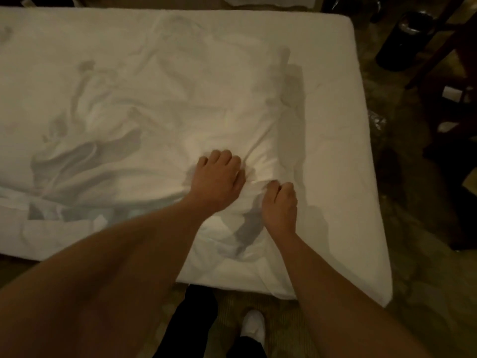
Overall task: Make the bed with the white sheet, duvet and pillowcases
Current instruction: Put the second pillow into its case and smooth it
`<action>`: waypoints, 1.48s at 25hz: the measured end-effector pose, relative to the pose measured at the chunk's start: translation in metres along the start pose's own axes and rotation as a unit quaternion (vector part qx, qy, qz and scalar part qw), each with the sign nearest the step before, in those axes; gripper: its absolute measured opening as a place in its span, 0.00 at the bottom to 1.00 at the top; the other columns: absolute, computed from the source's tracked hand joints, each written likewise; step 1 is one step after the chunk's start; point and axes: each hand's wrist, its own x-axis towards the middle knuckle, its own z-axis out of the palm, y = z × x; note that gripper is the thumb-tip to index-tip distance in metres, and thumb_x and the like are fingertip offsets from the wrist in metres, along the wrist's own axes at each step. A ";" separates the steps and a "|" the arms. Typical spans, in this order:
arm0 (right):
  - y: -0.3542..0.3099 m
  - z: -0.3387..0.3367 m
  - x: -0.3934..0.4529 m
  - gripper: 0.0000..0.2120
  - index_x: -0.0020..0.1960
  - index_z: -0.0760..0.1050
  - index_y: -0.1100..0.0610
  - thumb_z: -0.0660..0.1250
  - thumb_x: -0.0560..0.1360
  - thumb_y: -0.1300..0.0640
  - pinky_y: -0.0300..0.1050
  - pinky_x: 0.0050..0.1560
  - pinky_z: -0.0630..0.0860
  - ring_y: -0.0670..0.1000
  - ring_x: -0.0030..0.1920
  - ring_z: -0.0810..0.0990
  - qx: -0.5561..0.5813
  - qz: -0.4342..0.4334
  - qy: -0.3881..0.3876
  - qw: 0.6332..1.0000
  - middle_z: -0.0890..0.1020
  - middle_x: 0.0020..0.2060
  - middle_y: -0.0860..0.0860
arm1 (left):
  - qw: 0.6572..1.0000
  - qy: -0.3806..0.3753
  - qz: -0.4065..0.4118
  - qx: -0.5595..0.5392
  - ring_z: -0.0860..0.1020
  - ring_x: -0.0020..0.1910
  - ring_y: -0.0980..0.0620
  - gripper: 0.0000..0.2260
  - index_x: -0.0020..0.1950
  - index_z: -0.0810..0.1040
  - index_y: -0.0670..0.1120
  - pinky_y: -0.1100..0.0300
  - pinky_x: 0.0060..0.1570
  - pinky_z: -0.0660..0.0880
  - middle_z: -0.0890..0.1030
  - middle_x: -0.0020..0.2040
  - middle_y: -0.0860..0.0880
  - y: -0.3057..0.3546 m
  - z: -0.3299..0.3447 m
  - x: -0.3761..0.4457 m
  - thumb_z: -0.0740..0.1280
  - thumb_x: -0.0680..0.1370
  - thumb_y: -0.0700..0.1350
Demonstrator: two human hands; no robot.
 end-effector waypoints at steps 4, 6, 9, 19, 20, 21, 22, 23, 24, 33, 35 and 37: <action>-0.039 -0.003 0.017 0.18 0.58 0.74 0.62 0.53 0.83 0.50 0.52 0.56 0.72 0.59 0.56 0.74 -0.047 -0.150 0.028 0.987 0.76 0.57 0.58 | 0.997 -0.080 0.013 0.017 0.64 0.71 0.41 0.20 0.73 0.69 0.52 0.44 0.66 0.62 0.69 0.72 0.46 -0.033 -0.035 0.056 0.55 0.83 0.55; -0.063 0.008 0.025 0.24 0.64 0.74 0.60 0.47 0.83 0.47 0.53 0.61 0.74 0.57 0.63 0.73 -0.131 -0.242 -0.012 0.961 0.76 0.63 0.57 | 0.989 -0.133 0.060 0.028 0.51 0.80 0.42 0.23 0.80 0.59 0.57 0.41 0.75 0.52 0.57 0.81 0.49 -0.045 -0.039 0.081 0.51 0.84 0.58; -0.079 0.033 0.038 0.25 0.73 0.69 0.60 0.49 0.83 0.48 0.55 0.71 0.68 0.57 0.73 0.68 -0.146 -0.236 -0.022 0.960 0.70 0.73 0.57 | 0.975 -0.178 0.121 0.050 0.40 0.81 0.45 0.24 0.81 0.49 0.62 0.35 0.75 0.44 0.47 0.83 0.55 -0.053 -0.020 0.117 0.43 0.84 0.62; -0.093 0.070 0.065 0.34 0.81 0.53 0.52 0.40 0.80 0.37 0.63 0.74 0.57 0.55 0.80 0.53 -0.283 -0.114 -0.043 0.951 0.55 0.81 0.52 | 0.974 -0.210 0.070 0.054 0.38 0.81 0.48 0.31 0.82 0.50 0.59 0.37 0.72 0.35 0.45 0.83 0.54 -0.154 0.020 0.133 0.41 0.80 0.66; -0.100 0.071 0.072 0.35 0.81 0.52 0.53 0.40 0.79 0.36 0.63 0.74 0.58 0.56 0.80 0.53 -0.276 -0.100 -0.035 0.955 0.55 0.81 0.53 | 0.977 -0.192 0.079 0.054 0.41 0.81 0.47 0.32 0.82 0.53 0.57 0.37 0.72 0.36 0.48 0.83 0.53 -0.151 0.016 0.144 0.40 0.79 0.66; -0.109 0.072 0.084 0.37 0.82 0.50 0.55 0.39 0.79 0.36 0.63 0.75 0.57 0.56 0.80 0.53 -0.267 -0.086 -0.034 0.959 0.53 0.81 0.54 | 0.980 -0.173 0.083 0.052 0.43 0.81 0.47 0.33 0.81 0.55 0.56 0.38 0.72 0.37 0.50 0.83 0.52 -0.149 0.011 0.162 0.40 0.78 0.65; -0.117 0.073 0.097 0.37 0.82 0.47 0.56 0.40 0.79 0.36 0.62 0.76 0.56 0.56 0.80 0.51 -0.249 -0.066 -0.037 0.965 0.51 0.81 0.53 | 0.983 -0.158 0.084 0.041 0.44 0.81 0.47 0.32 0.82 0.55 0.55 0.39 0.72 0.37 0.50 0.83 0.52 -0.147 0.007 0.182 0.41 0.79 0.65; -0.124 0.076 0.110 0.36 0.82 0.44 0.55 0.41 0.81 0.36 0.61 0.77 0.53 0.56 0.80 0.49 -0.229 -0.047 -0.044 0.971 0.48 0.82 0.52 | 0.984 -0.154 0.086 0.028 0.43 0.81 0.47 0.31 0.82 0.53 0.55 0.39 0.73 0.39 0.49 0.83 0.52 -0.145 0.006 0.204 0.43 0.80 0.65; -0.133 0.080 0.123 0.34 0.82 0.43 0.54 0.44 0.82 0.37 0.60 0.78 0.51 0.55 0.81 0.47 -0.214 -0.036 -0.048 0.975 0.46 0.82 0.51 | 0.983 -0.163 0.084 0.019 0.42 0.81 0.46 0.31 0.82 0.51 0.54 0.39 0.74 0.40 0.48 0.83 0.51 -0.141 0.005 0.226 0.44 0.81 0.64; -0.162 0.101 0.264 0.36 0.82 0.43 0.49 0.45 0.80 0.32 0.65 0.75 0.54 0.59 0.80 0.49 -0.145 0.037 -0.068 0.986 0.47 0.82 0.53 | 0.976 -0.197 0.007 -0.090 0.53 0.79 0.43 0.34 0.80 0.55 0.46 0.39 0.74 0.53 0.57 0.81 0.46 -0.083 0.066 0.406 0.55 0.81 0.65; -0.162 0.102 0.292 0.36 0.82 0.43 0.46 0.45 0.80 0.31 0.68 0.74 0.55 0.61 0.79 0.51 -0.123 0.059 -0.075 0.988 0.47 0.81 0.54 | 0.974 -0.213 0.006 -0.084 0.58 0.77 0.43 0.35 0.79 0.59 0.47 0.39 0.72 0.55 0.62 0.78 0.46 -0.068 0.080 0.445 0.57 0.79 0.68; -0.159 0.108 0.314 0.36 0.81 0.43 0.45 0.45 0.79 0.30 0.70 0.72 0.58 0.61 0.79 0.53 -0.123 0.071 -0.081 0.986 0.49 0.81 0.54 | 0.970 -0.233 -0.002 -0.071 0.62 0.75 0.42 0.38 0.77 0.61 0.47 0.39 0.71 0.56 0.67 0.75 0.46 -0.056 0.098 0.478 0.59 0.76 0.71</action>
